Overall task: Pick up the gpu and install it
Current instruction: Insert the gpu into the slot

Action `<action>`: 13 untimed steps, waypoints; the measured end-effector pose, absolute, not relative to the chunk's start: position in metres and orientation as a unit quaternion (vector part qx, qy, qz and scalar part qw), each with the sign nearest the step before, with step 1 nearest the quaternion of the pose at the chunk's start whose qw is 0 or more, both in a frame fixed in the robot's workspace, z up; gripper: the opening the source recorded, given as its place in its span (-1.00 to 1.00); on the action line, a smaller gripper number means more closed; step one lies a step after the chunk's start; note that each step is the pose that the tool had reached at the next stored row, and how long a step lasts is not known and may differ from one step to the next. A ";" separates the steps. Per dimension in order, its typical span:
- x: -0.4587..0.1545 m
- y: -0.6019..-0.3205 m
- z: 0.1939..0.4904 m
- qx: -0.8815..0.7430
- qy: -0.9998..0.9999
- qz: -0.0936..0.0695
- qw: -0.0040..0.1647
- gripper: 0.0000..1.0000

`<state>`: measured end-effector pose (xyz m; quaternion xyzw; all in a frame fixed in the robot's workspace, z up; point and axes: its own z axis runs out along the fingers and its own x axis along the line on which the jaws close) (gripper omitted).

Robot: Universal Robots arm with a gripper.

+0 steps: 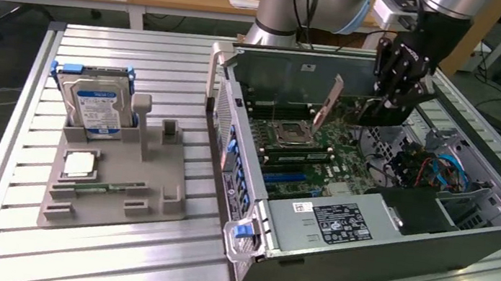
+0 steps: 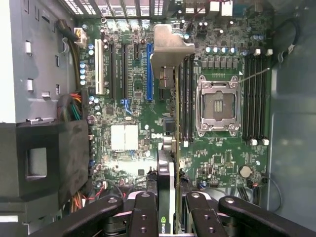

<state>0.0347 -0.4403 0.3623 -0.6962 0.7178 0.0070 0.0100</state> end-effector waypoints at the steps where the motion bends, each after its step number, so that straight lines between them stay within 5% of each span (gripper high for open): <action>1: 0.034 -0.440 0.361 -0.696 0.718 0.007 0.010 -0.47; 13: 0.024 -0.444 0.347 -0.696 0.718 0.007 0.010 -0.47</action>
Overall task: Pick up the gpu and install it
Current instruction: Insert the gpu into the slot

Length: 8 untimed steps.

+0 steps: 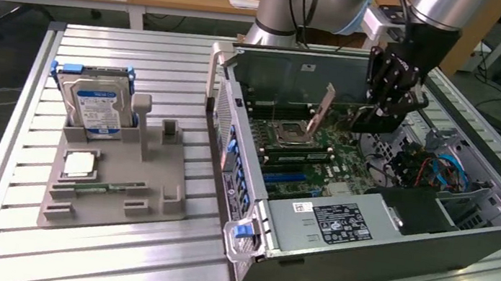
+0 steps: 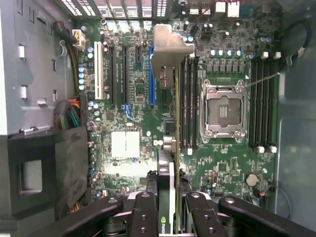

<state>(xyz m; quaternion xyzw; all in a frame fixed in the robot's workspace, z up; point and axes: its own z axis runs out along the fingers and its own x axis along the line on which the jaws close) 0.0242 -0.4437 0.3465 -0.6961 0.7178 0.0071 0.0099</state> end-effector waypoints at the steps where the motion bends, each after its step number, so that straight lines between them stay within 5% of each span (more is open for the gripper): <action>1: 0.023 -0.444 0.345 -0.696 0.718 0.007 0.010 -0.47; 8: 0.011 -0.445 0.333 -0.696 0.718 0.007 0.010 -0.47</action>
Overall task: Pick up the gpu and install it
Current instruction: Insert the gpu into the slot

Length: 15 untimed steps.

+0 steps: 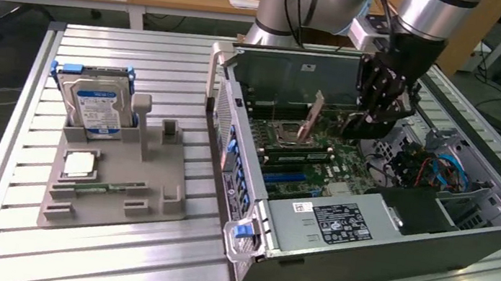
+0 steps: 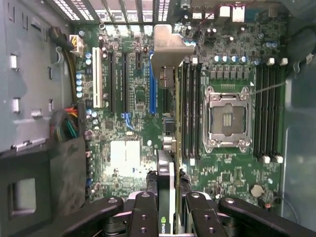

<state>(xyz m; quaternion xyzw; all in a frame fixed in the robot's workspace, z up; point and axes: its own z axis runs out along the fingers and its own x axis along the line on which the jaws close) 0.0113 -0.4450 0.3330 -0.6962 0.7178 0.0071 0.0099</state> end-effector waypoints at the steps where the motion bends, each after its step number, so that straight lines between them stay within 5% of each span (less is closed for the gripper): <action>1: 0.009 -0.445 0.331 -0.696 0.718 0.007 0.010 -0.47; 15: -0.002 -0.445 0.316 -0.696 0.718 0.005 0.012 -0.47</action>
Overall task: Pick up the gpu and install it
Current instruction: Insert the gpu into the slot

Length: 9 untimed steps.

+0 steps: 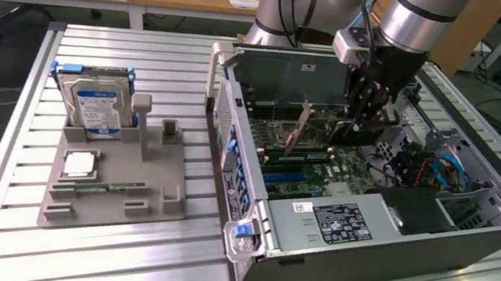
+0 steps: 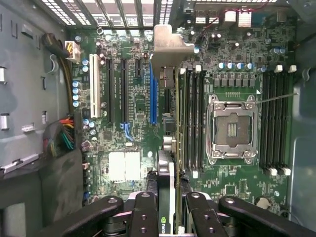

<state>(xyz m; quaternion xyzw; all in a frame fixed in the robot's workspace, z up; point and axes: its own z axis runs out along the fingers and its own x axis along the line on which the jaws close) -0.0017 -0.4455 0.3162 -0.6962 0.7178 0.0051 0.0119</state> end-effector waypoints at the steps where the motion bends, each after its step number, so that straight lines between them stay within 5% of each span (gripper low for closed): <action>1: -0.003 -0.445 0.314 -0.696 0.718 0.005 0.012 -0.47; 9: -0.007 -0.447 0.304 -0.696 0.718 0.005 0.012 -0.47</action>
